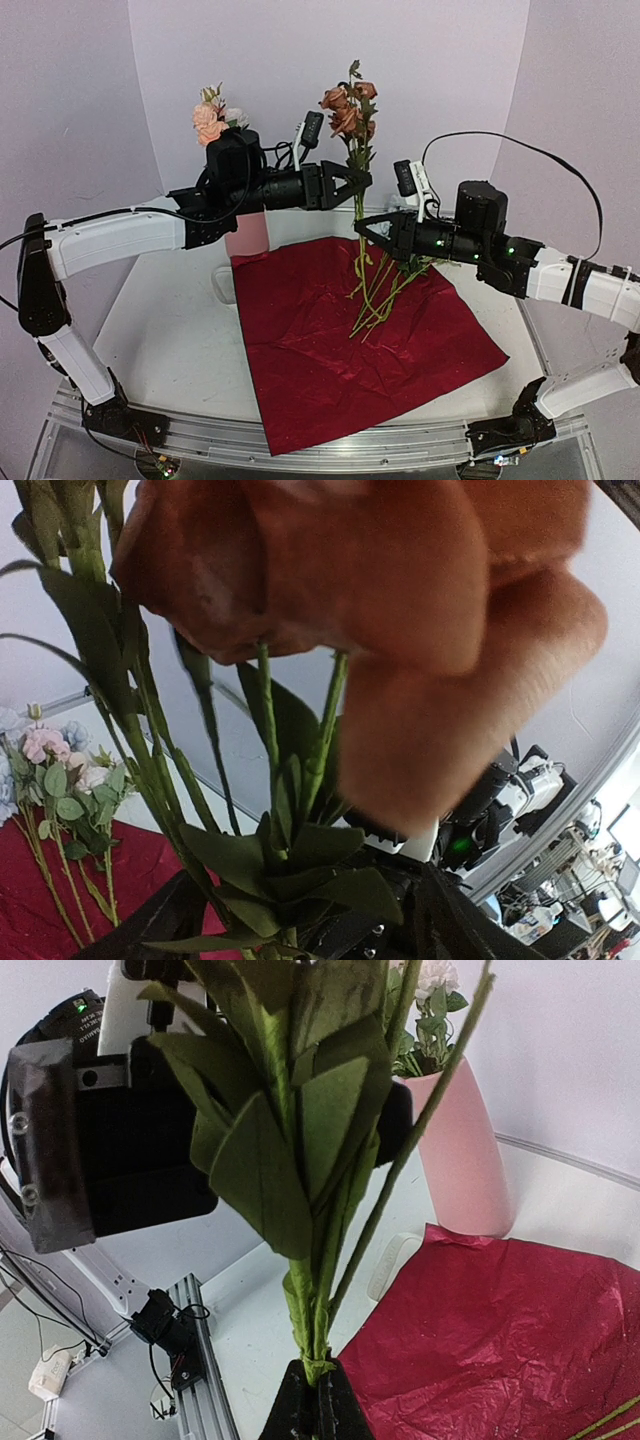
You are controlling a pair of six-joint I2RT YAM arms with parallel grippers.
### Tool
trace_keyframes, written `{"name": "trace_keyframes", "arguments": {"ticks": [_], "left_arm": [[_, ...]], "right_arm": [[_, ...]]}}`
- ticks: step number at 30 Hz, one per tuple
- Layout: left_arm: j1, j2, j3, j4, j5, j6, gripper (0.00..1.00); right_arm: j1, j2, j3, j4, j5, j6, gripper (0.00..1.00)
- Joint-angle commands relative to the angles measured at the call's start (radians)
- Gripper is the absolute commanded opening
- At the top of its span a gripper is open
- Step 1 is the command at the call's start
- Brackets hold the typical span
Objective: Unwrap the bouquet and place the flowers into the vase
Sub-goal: Pick up the fake flower from the wrapping paper, then insert the fake flower into the vase.
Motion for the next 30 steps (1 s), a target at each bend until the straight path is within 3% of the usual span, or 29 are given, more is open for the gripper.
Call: {"name": "trace_keyframes", "arguments": {"ticks": [1,11,16,26,29,30], "left_arm": [[-0.001,-0.013,-0.005,0.037,-0.042,-0.001,0.79],[-0.001,-0.02,-0.013,0.038,-0.033,0.0,0.88],[-0.001,-0.011,0.002,0.038,-0.004,-0.007,0.86],[-0.001,-0.004,0.027,0.045,0.047,-0.002,0.51],[-0.001,-0.012,0.017,0.046,0.039,0.003,0.33],[-0.001,-0.015,0.011,0.047,0.035,0.006,0.26]], "right_arm": [[0.007,-0.046,0.0,0.058,0.051,0.003,0.0],[0.007,-0.045,0.005,0.059,0.024,0.009,0.0],[0.007,-0.02,0.022,0.058,-0.013,0.009,0.0],[0.009,0.008,0.031,0.057,-0.017,0.012,0.0],[0.009,0.008,0.031,0.056,-0.01,0.014,0.0],[0.009,0.009,0.031,0.055,-0.009,0.014,0.05]]}}
